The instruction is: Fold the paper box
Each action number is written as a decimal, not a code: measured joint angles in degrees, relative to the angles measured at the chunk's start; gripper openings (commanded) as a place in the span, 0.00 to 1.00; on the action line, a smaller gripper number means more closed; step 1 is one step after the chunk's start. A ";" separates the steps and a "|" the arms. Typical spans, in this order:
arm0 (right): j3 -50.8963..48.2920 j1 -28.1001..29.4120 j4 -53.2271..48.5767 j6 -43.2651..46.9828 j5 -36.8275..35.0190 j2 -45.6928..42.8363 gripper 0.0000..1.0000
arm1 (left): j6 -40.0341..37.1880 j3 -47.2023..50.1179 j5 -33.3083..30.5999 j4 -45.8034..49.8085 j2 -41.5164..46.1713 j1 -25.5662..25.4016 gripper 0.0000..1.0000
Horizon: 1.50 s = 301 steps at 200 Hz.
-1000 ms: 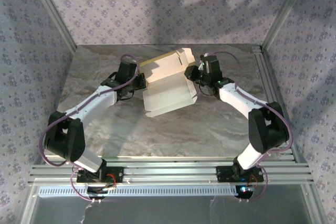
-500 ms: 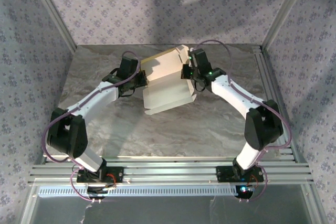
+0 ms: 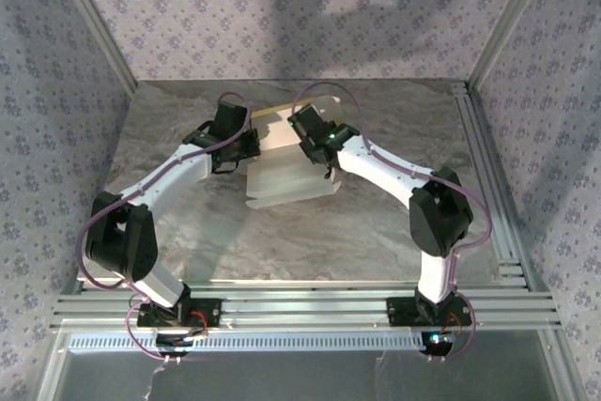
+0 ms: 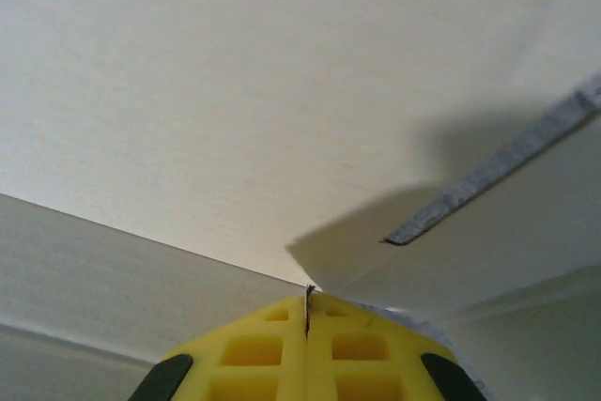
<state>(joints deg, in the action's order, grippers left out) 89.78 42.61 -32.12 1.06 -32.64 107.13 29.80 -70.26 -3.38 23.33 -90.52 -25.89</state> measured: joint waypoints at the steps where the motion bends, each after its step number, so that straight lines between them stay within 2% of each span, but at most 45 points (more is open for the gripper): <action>1: 0.02 0.07 -0.02 0.09 -0.15 0.07 0.00 | 0.00 0.00 -0.02 0.02 0.00 0.00 0.00; 17: 0.57 1.11 -0.85 1.66 -2.80 0.79 0.00 | -0.20 0.00 -0.15 0.13 -0.02 0.00 0.00; 55: 0.59 2.29 -1.31 3.06 -4.15 0.33 0.27 | -0.63 0.00 -0.28 -0.09 -0.02 -0.07 0.00; 79: -1.05 2.89 -0.22 2.45 -0.28 -4.35 0.38 | -1.05 0.00 0.35 -0.98 -0.02 -0.39 0.00; 107: -6.08 0.81 2.64 -1.14 8.44 -18.03 0.45 | -1.27 0.02 1.05 -2.91 -0.02 -0.39 0.00; 121: -11.30 -4.09 6.62 -5.16 15.54 -27.76 0.47 | -1.27 0.02 1.49 -3.85 -0.02 -0.35 0.00; 130: -15.34 -9.38 9.60 -8.59 20.74 -33.62 0.43 | -1.25 0.02 2.12 -4.28 -0.02 -0.07 0.00; 142: -22.23 -19.45 14.95 -14.95 29.22 -40.06 0.34 | -1.22 0.07 2.84 -5.11 -0.02 0.31 0.00; 155: -29.79 -29.99 21.44 -23.58 37.83 -43.74 0.32 | -1.20 0.24 3.82 -5.99 0.07 0.81 0.00; 166: -36.22 -36.44 28.63 -32.46 45.31 -42.84 0.32 | -0.98 0.55 4.59 -6.75 0.26 1.36 0.00; 178: -41.57 -39.45 35.58 -41.48 52.06 -38.86 0.35 | -0.52 1.14 5.55 -7.39 0.79 1.86 0.00; 202: -46.90 -39.87 45.72 -56.04 62.03 -26.99 0.45 | 0.31 2.10 6.84 -8.37 1.70 2.43 0.00; 215: -47.12 -39.06 50.77 -62.25 65.44 -22.47 0.46 | 0.68 2.23 7.30 -8.72 1.81 2.43 0.00; 252: -45.07 -35.67 63.89 -73.75 70.12 -16.44 0.47 | 1.40 2.51 8.52 -9.75 1.81 2.43 0.00; 301: -42.42 -31.52 71.47 -79.32 70.64 -14.45 0.46 | 1.81 2.95 8.72 -10.03 1.81 2.43 0.00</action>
<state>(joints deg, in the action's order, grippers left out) 47.35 11.09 39.35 -78.26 38.00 92.68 31.62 -67.31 5.34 13.30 -88.71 -23.46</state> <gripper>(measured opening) 0.465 0.049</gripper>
